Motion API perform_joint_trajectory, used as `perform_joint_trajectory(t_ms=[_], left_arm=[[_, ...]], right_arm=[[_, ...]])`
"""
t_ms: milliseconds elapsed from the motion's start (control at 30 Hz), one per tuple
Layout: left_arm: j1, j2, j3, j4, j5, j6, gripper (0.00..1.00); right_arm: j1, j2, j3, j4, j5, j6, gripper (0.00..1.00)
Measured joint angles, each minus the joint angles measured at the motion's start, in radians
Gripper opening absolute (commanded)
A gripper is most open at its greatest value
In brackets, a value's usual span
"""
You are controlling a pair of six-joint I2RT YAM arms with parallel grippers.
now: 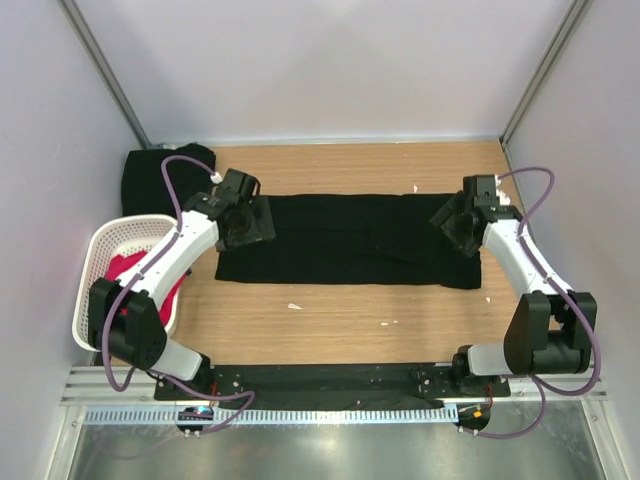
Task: Fold and stack the t-shirts
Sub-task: Fold the tshirt
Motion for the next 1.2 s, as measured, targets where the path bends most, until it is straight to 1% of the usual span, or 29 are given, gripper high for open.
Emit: perform_joint_trajectory(t_ms=[100,200,233,333,400,533,667,767,800,1033,1100,1133,1200], left_arm=[[0.000,0.027,-0.001,0.008,0.029,-0.003,0.97],[0.000,0.043,-0.009,0.023,0.059,-0.005,0.97],[0.000,0.045,-0.014,0.028,0.068,-0.005,0.97],[0.000,0.045,-0.022,0.034,0.085,-0.003,0.97],[0.000,0.045,-0.029,0.039,0.092,-0.002,0.97],[0.000,0.045,-0.044,0.046,0.102,-0.002,0.97],[0.000,0.045,-0.053,0.047,0.108,-0.001,0.97],[0.000,0.045,-0.055,0.047,0.109,0.002,0.96],[0.000,0.044,-0.055,0.047,0.109,0.003,0.97],[0.000,0.034,-0.058,0.047,0.109,0.021,0.97],[0.000,0.033,-0.058,0.046,0.109,0.023,0.97],[0.000,0.033,-0.059,0.047,0.109,0.024,0.97],[0.000,0.032,-0.060,0.046,0.109,0.024,0.97]], right_arm=[[0.006,-0.030,-0.113,0.025,-0.007,0.055,0.76],[0.006,-0.031,-0.208,0.045,-0.016,0.095,0.69],[0.006,-0.031,-0.232,0.055,-0.021,0.104,0.65],[0.021,-0.029,-0.274,0.085,-0.029,0.125,0.58],[0.038,-0.021,-0.280,0.111,-0.034,0.133,0.56],[0.074,0.030,-0.280,0.166,-0.035,0.138,0.50],[0.104,0.089,-0.278,0.185,-0.024,0.142,0.45],[0.118,0.113,-0.270,0.184,-0.007,0.144,0.35],[0.121,0.114,-0.264,0.184,-0.001,0.145,0.29],[0.131,0.138,-0.215,0.184,0.039,0.138,0.27],[0.131,0.153,-0.202,0.185,0.048,0.129,0.20],[0.131,0.159,-0.199,0.185,0.052,0.125,0.11],[0.131,0.175,-0.191,0.183,0.058,0.116,0.05]])
